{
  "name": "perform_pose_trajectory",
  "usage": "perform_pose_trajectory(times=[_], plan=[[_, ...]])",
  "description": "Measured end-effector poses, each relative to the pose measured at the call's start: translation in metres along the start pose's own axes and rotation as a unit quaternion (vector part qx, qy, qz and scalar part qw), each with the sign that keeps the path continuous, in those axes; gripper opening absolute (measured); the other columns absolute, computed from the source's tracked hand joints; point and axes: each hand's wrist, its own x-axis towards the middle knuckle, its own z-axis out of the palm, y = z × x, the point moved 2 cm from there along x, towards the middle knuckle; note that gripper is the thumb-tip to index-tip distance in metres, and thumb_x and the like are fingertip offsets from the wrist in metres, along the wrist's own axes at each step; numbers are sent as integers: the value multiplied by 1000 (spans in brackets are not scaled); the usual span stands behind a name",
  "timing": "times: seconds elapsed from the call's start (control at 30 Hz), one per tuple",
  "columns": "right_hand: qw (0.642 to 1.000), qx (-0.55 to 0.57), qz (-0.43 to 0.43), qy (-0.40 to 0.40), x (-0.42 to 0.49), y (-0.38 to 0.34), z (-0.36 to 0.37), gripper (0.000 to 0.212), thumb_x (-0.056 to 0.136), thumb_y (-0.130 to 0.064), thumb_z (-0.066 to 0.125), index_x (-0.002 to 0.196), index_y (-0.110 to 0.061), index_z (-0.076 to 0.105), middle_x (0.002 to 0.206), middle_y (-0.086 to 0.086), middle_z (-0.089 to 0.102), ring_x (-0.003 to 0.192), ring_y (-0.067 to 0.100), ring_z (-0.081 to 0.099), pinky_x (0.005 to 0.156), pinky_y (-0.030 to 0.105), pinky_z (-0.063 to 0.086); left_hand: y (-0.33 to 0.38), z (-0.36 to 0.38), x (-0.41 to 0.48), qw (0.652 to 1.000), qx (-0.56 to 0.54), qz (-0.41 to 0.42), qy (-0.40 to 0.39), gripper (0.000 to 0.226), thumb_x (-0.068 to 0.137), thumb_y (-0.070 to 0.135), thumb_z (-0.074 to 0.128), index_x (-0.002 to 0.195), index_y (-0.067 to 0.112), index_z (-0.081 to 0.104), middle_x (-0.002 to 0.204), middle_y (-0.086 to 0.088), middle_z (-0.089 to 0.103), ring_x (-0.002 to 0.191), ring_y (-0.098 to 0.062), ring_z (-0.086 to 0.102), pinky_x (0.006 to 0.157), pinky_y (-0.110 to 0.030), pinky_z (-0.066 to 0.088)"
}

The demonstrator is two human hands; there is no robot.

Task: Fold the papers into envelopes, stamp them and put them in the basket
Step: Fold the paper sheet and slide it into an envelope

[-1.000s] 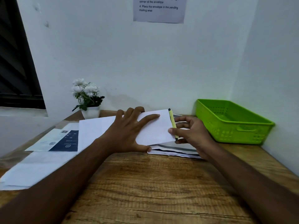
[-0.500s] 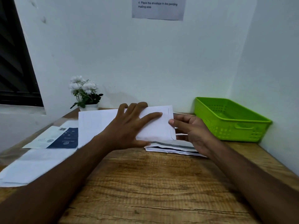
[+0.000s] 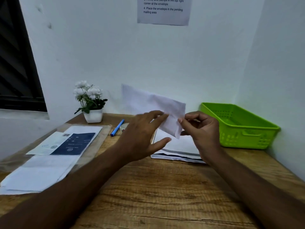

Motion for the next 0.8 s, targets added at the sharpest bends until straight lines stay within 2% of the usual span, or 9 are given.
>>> perform_pose_trajectory(times=[0.1,0.2,0.3,0.37,0.43,0.53,0.6,0.7,0.8], plan=[[983,-102,-144,-53,-9,-9,6,22,76,-8,78,77,-29,70,78,-8,64,72,9,65,51,28,54,19,-3,3,980,-189,-52,42,50,87,47,57,124,13,59,117,0,67,106,-11,62,88,-31,51],[970,-151,-181,-67,-15,-13,14,15,75,-1,79,82,-13,72,86,3,61,73,14,64,48,33,53,26,-4,6,922,-358,-126,73,34,89,34,60,111,9,67,103,0,72,99,-12,67,86,-35,55],[953,-202,-215,-63,-17,-13,21,5,79,-14,77,82,-12,73,90,0,61,73,14,64,51,37,52,25,-4,5,868,-446,-190,108,18,93,18,60,102,5,70,92,-1,74,90,-15,71,81,-36,57],[945,-236,-212,-84,-17,-11,24,14,80,-22,77,93,-18,75,98,-4,61,79,13,65,56,35,52,19,-3,5,835,-479,-236,132,15,94,7,56,87,3,69,74,5,71,77,-10,71,71,-29,58],[936,-261,-204,-116,-17,-8,24,19,82,-25,75,101,-21,76,104,-6,61,86,11,65,64,32,52,9,0,5,813,-487,-284,147,24,96,6,52,75,-2,61,62,-2,61,66,-12,67,63,-26,57],[930,-278,-223,-87,-5,-7,12,15,86,-23,70,98,-18,77,104,-4,60,94,8,63,80,31,51,-11,-2,6,802,-493,-308,138,21,98,8,48,90,10,67,78,-8,69,72,-16,69,59,-26,57],[926,-304,-222,-14,11,-6,-9,16,85,-19,70,99,-18,75,106,-1,60,100,10,60,89,33,48,-27,-7,5,805,-477,-323,139,25,98,10,47,92,24,67,85,-3,71,74,-13,67,58,-24,56],[902,-383,-181,87,30,-3,-44,29,81,-26,67,110,-21,70,118,5,59,113,20,56,100,38,43,-52,-17,0,794,-479,-352,127,24,99,13,46,101,25,67,95,-4,72,79,-15,69,64,-31,58],[941,-325,-40,89,41,-1,-68,38,85,-22,69,122,-19,62,120,3,60,108,18,58,88,29,49,-72,-24,-7,786,-487,-366,109,24,100,12,44,114,16,63,93,-1,72,75,-11,71,63,-27,59]])
